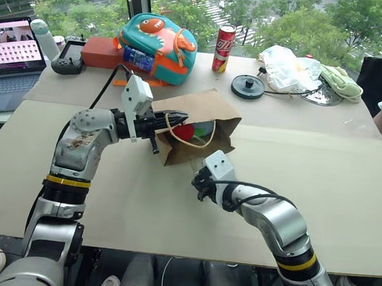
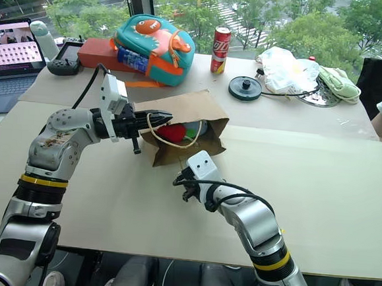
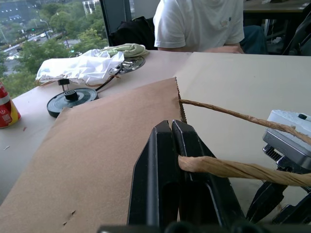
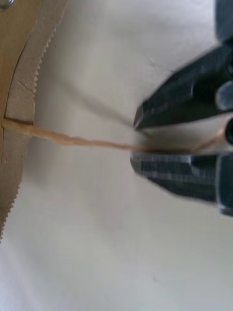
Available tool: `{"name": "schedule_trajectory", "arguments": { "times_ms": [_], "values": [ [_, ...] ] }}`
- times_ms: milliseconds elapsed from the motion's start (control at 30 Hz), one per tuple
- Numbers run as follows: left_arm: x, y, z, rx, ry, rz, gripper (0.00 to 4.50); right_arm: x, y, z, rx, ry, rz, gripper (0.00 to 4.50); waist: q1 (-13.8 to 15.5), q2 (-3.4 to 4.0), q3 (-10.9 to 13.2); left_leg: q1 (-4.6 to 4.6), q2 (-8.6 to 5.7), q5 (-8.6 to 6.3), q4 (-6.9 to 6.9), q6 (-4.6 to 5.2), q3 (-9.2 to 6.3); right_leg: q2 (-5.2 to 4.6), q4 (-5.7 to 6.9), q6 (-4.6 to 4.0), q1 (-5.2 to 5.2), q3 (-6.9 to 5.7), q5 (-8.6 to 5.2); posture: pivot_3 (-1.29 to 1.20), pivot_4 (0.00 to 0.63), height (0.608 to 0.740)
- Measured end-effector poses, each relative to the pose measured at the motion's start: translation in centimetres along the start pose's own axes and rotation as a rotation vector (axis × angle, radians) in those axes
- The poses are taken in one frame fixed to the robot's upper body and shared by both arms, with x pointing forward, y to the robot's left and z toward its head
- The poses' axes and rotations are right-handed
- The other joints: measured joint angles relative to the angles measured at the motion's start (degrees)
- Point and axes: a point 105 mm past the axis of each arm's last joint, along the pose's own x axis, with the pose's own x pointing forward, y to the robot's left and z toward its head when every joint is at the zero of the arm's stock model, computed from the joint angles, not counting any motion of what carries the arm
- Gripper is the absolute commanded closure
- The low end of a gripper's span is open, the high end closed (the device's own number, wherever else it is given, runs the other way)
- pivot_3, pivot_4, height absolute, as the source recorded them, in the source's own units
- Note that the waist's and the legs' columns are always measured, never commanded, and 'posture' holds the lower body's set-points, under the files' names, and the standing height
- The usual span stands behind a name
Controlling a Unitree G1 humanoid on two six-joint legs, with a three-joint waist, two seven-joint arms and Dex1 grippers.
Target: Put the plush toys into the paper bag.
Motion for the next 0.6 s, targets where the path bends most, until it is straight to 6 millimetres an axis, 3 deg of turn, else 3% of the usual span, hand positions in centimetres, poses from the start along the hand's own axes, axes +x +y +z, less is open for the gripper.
{"name": "schedule_trajectory", "arguments": {
  "times_ms": [333,433,600],
  "values": [
    [0.1,0.1,0.1,0.001,-0.004,0.001,4.5,-0.5,-0.7,0.9,0.012,-0.055,-0.016,4.48,0.0,0.0,0.0,-0.01,0.0,0.0,0.0,0.0,0.0,0.0,-0.01,0.0,0.0,0.0,0.0,0.0,0.15,0.728],
    [0.4,0.0,0.2,-0.009,-0.021,0.002,4.5,-2.2,-1.7,2.4,-0.017,-0.129,-0.03,4.48,0.2,0.0,0.0,-0.02,-0.01,0.0,0.0,0.0,0.0,-0.01,-0.03,0.0,0.01,0.0,0.0,0.0,0.15,0.728],
    [0.9,0.5,1.1,-0.088,-0.1,0.049,4.5,-5.7,-3.2,6.5,-0.091,-0.31,-0.052,4.48,0.2,0.0,0.0,-0.02,0.01,0.0,0.0,0.0,-0.04,0.01,-0.03,0.01,0.02,-0.01,0.0,0.0,0.15,0.728]
  ]
}}
